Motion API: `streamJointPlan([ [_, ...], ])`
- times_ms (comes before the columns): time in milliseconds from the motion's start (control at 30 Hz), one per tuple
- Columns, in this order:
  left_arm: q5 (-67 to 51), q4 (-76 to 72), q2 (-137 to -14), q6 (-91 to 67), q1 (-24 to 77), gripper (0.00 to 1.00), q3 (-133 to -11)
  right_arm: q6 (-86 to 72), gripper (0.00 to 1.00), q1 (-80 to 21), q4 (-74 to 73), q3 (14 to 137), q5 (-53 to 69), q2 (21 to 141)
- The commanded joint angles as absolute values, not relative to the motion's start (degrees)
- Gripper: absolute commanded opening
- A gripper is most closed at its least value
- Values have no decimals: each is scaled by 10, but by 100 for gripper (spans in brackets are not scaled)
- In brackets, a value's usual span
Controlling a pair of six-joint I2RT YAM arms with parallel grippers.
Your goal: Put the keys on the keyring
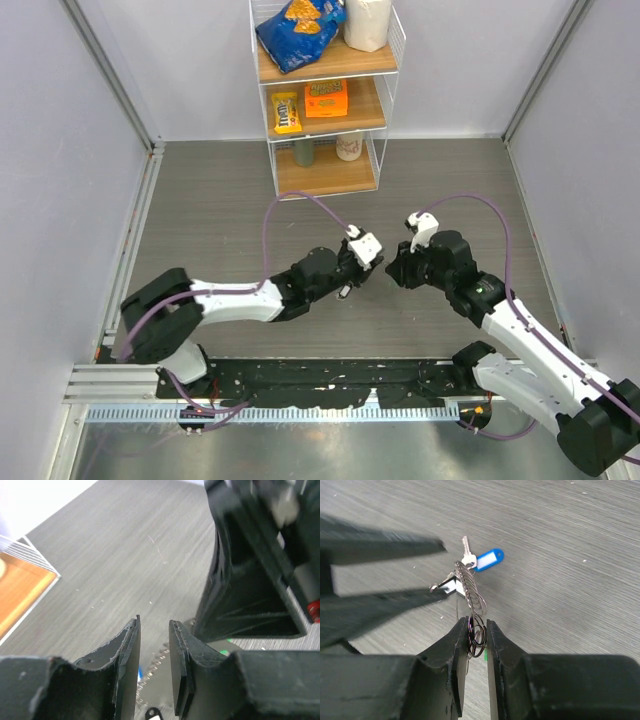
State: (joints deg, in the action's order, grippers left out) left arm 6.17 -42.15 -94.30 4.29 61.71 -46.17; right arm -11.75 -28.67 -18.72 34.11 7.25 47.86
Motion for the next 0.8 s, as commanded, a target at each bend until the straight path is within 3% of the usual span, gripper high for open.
streamJointPlan([
  [0, 111, -282, -826, 10, 613, 34, -482, -91, 5, -288, -179, 366, 153, 468],
  [133, 91, -149, -737, -40, 613, 35, -489, -75, 5, -294, -209, 395, 178, 483],
  [467, 3, 19, -554, -122, 613, 40, -486, -12, 5, -370, -226, 468, 225, 482],
  [767, -95, 50, -419, -166, 613, 43, -442, 146, 5, -461, -318, 602, 250, 512],
])
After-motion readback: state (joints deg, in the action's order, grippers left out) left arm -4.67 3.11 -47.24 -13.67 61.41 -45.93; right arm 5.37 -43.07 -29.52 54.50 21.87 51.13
